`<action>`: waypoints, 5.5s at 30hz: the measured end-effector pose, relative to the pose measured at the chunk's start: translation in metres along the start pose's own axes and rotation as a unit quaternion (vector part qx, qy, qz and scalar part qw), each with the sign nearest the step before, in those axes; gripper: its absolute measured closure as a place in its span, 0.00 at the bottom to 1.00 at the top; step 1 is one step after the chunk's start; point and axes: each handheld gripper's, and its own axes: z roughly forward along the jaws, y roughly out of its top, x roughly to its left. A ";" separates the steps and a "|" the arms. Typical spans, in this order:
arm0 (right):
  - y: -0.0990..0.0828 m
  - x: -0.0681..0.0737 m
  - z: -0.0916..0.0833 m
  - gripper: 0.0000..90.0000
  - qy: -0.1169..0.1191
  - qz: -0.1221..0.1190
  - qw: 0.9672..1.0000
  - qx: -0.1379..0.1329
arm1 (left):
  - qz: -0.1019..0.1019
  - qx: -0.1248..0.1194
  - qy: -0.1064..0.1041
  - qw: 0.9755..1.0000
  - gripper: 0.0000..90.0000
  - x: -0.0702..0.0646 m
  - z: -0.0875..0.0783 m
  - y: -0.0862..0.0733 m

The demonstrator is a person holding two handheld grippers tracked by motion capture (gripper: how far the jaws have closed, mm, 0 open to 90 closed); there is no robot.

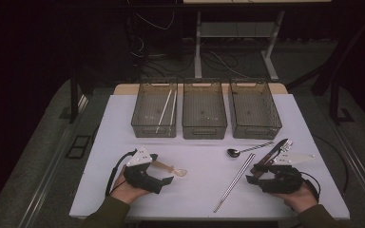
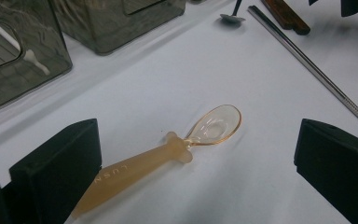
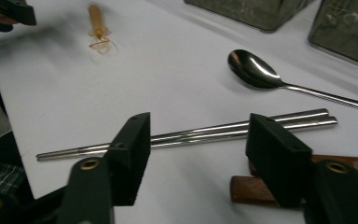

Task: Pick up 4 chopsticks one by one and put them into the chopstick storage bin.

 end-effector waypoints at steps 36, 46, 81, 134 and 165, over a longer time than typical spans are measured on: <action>0.012 0.060 0.059 1.00 0.127 -0.093 0.983 0.100 | -0.006 0.010 -0.014 1.000 0.00 0.000 0.003 -0.001; 0.011 0.069 0.072 1.00 0.130 -0.106 0.979 0.120 | -0.007 0.010 -0.015 1.000 0.00 -0.001 0.004 -0.001; 0.004 0.066 0.066 1.00 0.124 -0.110 0.976 0.139 | -0.004 0.008 -0.016 1.000 0.01 -0.001 0.003 0.000; -0.011 0.051 0.030 1.00 0.108 -0.107 0.975 0.161 | -0.004 0.009 -0.016 1.000 0.01 -0.001 0.003 0.000; 0.037 -0.060 0.021 1.00 -0.095 0.006 0.991 0.095 | -0.001 0.010 -0.016 1.000 0.01 -0.002 0.004 0.000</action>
